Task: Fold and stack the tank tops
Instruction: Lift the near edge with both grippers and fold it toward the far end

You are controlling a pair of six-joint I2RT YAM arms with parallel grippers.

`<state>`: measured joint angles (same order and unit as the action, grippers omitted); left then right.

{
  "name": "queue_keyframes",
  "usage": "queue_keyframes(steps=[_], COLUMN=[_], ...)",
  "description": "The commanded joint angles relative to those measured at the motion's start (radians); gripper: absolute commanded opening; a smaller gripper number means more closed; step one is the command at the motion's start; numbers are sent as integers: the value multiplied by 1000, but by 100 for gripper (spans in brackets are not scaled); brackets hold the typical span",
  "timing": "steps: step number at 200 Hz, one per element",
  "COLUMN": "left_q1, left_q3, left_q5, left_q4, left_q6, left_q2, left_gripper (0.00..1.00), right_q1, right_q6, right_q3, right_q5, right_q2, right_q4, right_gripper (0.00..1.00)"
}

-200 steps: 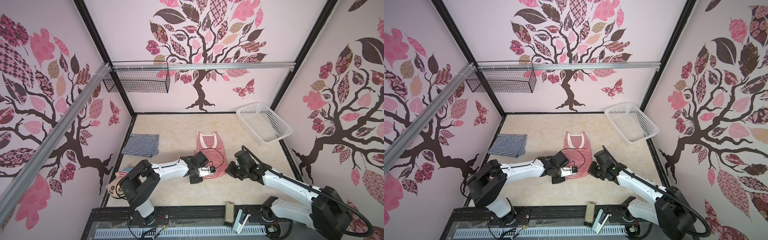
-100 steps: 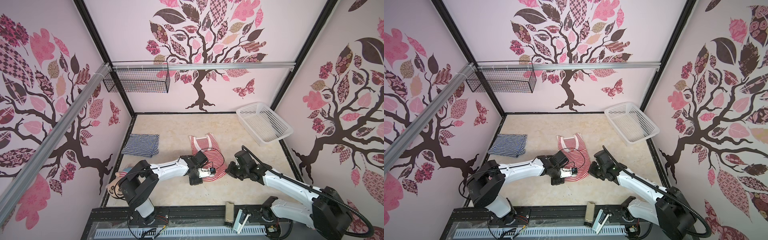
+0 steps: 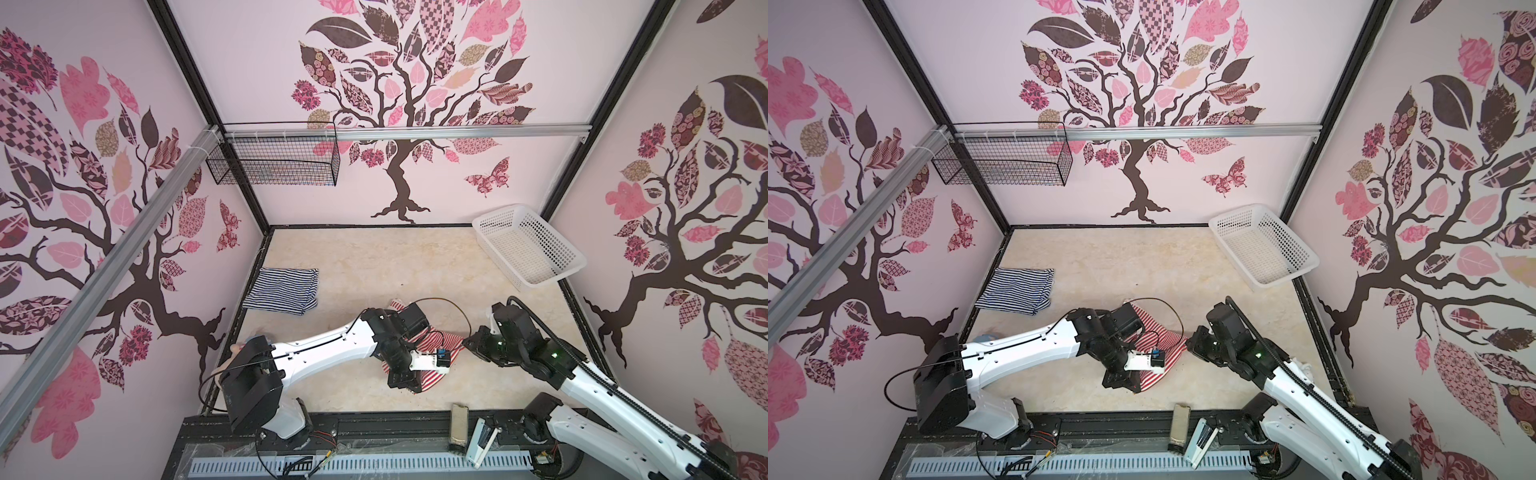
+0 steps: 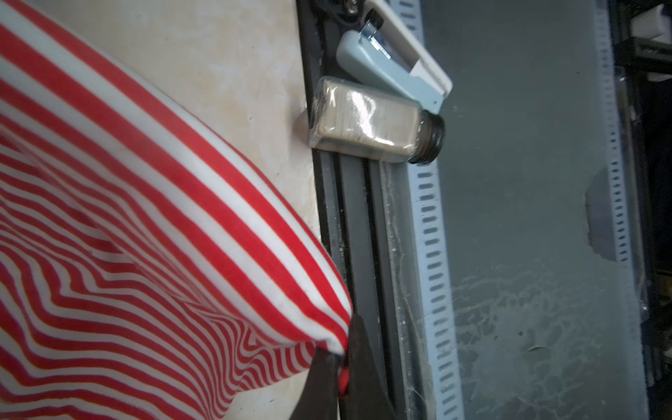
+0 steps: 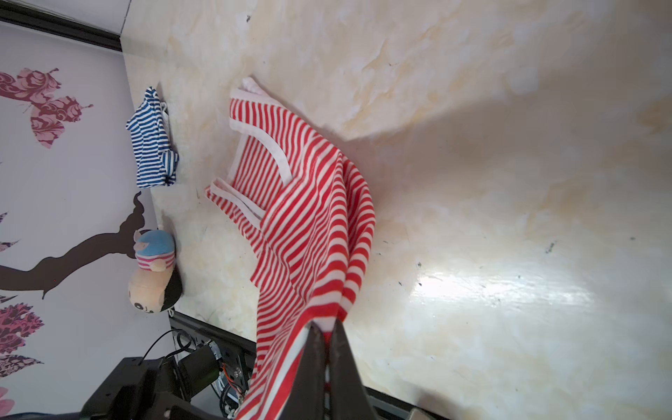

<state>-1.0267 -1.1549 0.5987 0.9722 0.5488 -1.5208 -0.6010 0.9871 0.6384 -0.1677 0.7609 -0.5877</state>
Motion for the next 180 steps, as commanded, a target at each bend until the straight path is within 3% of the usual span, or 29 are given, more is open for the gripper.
queue_keyframes(steps=[1, 45, 75, 110, 136, 180], left_q1=[-6, 24, 190, 399, 469, 544], left_q3=[-75, -80, -9, 84, 92, 131], left_q5=[164, 178, 212, 212, 196, 135], left_q4=[109, 102, 29, -5, 59, 7], left_q6=[-4, -2, -20, 58, 147, 152], left_q2=[18, 80, 123, 94, -4, -80], left_gripper=[2, 4, 4, 4, 6, 6], right_q1=[-2, -2, -1, -1, -2, -2], right_q6=[-11, -56, -89, -111, -134, -159], right_q3=[96, 253, 340, 410, 488, 588], right_q5=[45, 25, -6, -44, -67, -86], right_q2=[-23, 131, 319, 573, 763, 987], right_q4=[-90, -36, 49, 161, 191, 220], right_gripper=[0, 0, 0, 0, 0, 0])
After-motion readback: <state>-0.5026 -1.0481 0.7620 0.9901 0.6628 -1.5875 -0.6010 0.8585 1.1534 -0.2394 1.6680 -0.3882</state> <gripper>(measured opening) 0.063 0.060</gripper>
